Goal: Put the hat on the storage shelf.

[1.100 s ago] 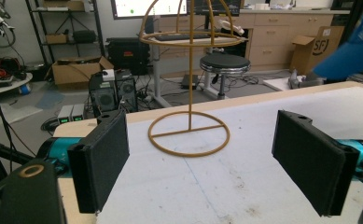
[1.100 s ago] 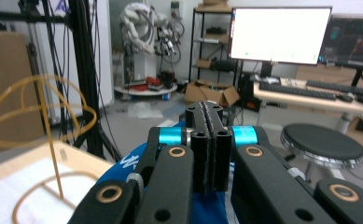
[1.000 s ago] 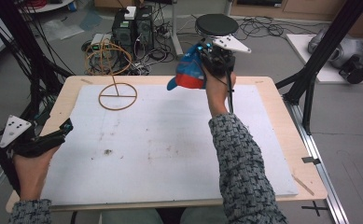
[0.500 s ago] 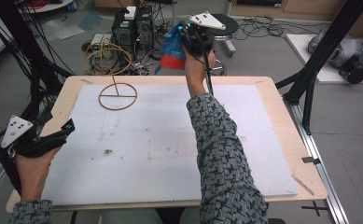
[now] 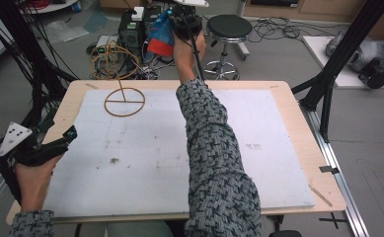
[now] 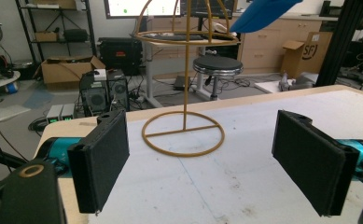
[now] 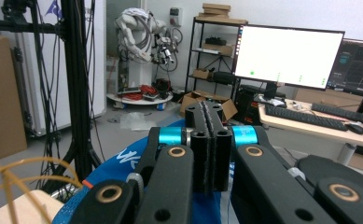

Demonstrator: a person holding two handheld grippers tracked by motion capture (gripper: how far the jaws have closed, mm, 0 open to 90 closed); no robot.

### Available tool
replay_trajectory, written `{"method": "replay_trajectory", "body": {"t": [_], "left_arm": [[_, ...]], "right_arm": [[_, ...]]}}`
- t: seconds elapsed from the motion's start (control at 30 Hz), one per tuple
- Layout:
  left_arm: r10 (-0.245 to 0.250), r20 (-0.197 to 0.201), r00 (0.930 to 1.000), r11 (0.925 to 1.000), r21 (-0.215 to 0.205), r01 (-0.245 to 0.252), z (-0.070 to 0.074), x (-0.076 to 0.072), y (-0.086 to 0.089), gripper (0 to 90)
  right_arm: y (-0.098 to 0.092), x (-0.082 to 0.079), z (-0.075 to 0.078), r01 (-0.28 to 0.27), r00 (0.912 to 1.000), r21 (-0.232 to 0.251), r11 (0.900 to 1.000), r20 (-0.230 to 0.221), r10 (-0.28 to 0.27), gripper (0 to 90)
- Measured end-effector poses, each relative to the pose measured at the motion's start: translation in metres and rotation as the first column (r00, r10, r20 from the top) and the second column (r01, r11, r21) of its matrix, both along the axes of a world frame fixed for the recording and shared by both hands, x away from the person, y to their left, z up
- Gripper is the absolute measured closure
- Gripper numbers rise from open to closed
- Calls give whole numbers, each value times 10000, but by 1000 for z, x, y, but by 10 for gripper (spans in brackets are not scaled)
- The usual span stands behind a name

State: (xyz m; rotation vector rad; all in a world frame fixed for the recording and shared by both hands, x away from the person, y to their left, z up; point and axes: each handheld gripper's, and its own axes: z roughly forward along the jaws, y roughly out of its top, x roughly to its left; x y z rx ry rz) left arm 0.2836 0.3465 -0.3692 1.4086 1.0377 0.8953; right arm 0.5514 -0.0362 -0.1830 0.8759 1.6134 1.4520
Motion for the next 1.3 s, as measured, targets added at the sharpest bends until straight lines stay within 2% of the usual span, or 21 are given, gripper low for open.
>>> {"method": "replay_trajectory", "body": {"t": [0.1,0.33,0.57,0.87,0.93,1.03,1.13,1.3], "left_arm": [[-14,31,10000,9998,-206,15,-2,1,3,187],[-8,-83,10000,9993,-365,5,-8,3,9,186],[-91,-163,9998,9991,-406,84,-12,6,10,186],[-141,-101,9998,9988,-463,136,-10,4,11,186],[-163,-84,9998,9988,-467,159,-9,4,10,187],[-224,-102,9997,9988,-442,219,-9,4,9,186],[-238,-99,9997,9988,-441,233,-9,4,9,186],[-258,-103,9996,9987,-440,253,-9,4,9,187]], "right_arm": [[11,10,3,28,10000,18,10000,-52,-28,900],[39,30,5,191,9998,-417,9989,29,-190,900],[59,41,18,169,9997,-6,9999,186,-169,900],[87,37,35,-294,9980,296,9991,564,277,900],[89,35,38,-396,9976,494,9980,595,366,900],[91,32,43,-386,9967,511,9979,730,348,900],[91,30,50,-557,9957,858,9948,789,489,900],[95,26,58,-763,9923,962,9924,1042,662,900]]}}
